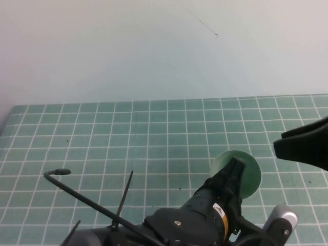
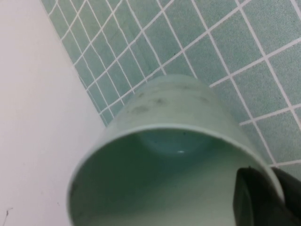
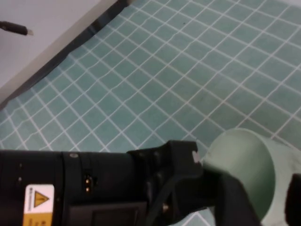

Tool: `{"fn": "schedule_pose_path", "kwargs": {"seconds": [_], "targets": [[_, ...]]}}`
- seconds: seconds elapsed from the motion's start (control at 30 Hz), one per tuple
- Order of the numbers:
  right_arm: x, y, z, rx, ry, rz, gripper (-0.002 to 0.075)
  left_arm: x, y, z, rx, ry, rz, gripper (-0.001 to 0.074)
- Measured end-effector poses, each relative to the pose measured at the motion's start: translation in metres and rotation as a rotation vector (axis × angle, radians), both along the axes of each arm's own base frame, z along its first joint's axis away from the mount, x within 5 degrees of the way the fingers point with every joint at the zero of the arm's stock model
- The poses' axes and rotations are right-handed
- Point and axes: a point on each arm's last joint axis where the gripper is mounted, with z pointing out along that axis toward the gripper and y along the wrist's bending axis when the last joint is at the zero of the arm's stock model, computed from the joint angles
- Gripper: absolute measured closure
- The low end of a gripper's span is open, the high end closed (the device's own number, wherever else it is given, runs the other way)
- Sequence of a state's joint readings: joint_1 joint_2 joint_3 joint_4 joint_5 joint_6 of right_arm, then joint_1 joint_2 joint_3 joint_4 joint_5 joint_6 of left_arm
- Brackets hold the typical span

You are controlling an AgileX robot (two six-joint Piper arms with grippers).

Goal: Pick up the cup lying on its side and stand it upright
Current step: Stand the fallen cup upright

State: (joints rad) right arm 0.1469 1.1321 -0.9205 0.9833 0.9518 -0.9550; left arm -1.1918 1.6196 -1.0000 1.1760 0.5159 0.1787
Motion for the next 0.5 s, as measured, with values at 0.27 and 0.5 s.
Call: {"fn": "schedule_pose_path", "kwargs": {"seconds": [0.27, 0.5], "targets": [[0.035, 0.028, -0.012, -0.172, -0.027, 0.114, 0.0317, 0.001, 0.001, 0.0, 0.005, -0.004, 0.009, 0.0729], [0.049, 0.035, -0.027, -0.237, -0.038, 0.108, 0.0317, 0.0, 0.0, 0.0, 0.003, -0.005, 0.004, 0.0729]]}}
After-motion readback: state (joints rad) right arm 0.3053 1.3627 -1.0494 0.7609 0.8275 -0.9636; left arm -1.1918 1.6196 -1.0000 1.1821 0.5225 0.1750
